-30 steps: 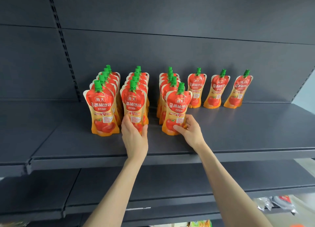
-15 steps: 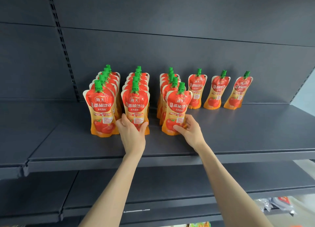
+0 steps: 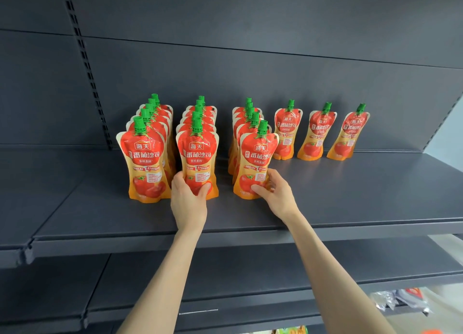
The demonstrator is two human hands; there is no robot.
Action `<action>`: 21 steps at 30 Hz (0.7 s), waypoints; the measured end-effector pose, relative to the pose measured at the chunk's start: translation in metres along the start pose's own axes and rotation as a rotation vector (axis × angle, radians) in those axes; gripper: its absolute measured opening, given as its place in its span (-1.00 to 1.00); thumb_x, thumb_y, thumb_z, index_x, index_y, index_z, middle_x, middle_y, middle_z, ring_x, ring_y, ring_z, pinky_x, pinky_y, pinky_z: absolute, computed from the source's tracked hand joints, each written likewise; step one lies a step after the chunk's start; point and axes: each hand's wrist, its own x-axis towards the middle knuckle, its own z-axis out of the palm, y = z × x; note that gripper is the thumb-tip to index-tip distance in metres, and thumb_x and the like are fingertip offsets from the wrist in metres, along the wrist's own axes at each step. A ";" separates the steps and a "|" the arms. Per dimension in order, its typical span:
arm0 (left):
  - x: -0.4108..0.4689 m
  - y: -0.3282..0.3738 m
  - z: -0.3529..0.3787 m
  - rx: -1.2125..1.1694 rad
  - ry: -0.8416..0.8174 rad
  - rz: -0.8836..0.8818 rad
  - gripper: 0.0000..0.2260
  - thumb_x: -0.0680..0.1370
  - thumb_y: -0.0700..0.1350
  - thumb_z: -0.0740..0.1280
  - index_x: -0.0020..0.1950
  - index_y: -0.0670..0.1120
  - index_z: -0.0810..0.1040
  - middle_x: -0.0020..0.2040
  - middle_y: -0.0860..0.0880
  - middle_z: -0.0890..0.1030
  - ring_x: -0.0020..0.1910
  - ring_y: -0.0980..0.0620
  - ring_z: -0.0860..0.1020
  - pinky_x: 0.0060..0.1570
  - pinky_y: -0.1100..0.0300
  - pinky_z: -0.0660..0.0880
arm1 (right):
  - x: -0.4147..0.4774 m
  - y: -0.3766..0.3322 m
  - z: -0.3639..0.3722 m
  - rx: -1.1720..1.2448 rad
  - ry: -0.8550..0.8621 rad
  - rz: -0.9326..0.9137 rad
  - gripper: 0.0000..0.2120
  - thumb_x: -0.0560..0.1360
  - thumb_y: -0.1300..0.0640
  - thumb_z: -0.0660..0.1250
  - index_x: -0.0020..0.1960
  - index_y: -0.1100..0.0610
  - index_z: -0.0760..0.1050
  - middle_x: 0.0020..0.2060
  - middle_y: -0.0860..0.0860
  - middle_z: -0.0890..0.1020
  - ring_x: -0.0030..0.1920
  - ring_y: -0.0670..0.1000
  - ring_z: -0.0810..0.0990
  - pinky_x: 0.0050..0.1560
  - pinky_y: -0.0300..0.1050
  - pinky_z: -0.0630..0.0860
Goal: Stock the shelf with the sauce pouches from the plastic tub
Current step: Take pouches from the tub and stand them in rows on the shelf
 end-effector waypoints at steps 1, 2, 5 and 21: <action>0.000 0.000 0.000 0.000 -0.001 0.000 -0.48 0.45 -0.04 0.45 0.30 -0.19 0.35 0.23 -0.14 0.50 0.21 -0.12 0.49 0.12 -0.01 0.47 | 0.000 0.000 0.000 -0.004 -0.005 0.000 -0.57 0.50 0.09 0.38 0.32 0.09 0.35 0.18 -0.06 0.53 0.14 -0.10 0.50 0.12 -0.23 0.43; 0.000 0.001 0.000 0.001 -0.002 -0.002 -0.48 0.45 -0.03 0.44 0.30 -0.19 0.35 0.24 -0.14 0.50 0.21 -0.13 0.49 0.12 -0.01 0.47 | 0.000 0.000 0.000 -0.006 -0.008 0.001 -0.57 0.50 0.09 0.37 0.32 0.08 0.35 0.18 -0.07 0.53 0.14 -0.10 0.50 0.12 -0.22 0.43; 0.000 0.001 0.001 0.004 0.002 -0.007 -0.48 0.45 -0.03 0.44 0.30 -0.18 0.35 0.24 -0.14 0.50 0.22 -0.13 0.49 0.13 -0.02 0.47 | 0.000 -0.001 0.001 -0.011 -0.023 0.006 -0.57 0.51 0.08 0.36 0.33 0.05 0.33 0.16 -0.11 0.51 0.14 -0.12 0.49 0.11 -0.25 0.41; 0.000 0.001 0.001 0.048 -0.009 0.005 -0.48 0.46 -0.02 0.43 0.30 -0.18 0.33 0.25 -0.14 0.49 0.22 -0.13 0.49 0.15 -0.06 0.47 | -0.004 -0.006 0.004 -0.099 -0.014 0.019 -0.49 0.54 0.05 0.31 0.42 0.09 0.23 0.33 0.03 0.47 0.31 0.04 0.46 0.29 -0.02 0.40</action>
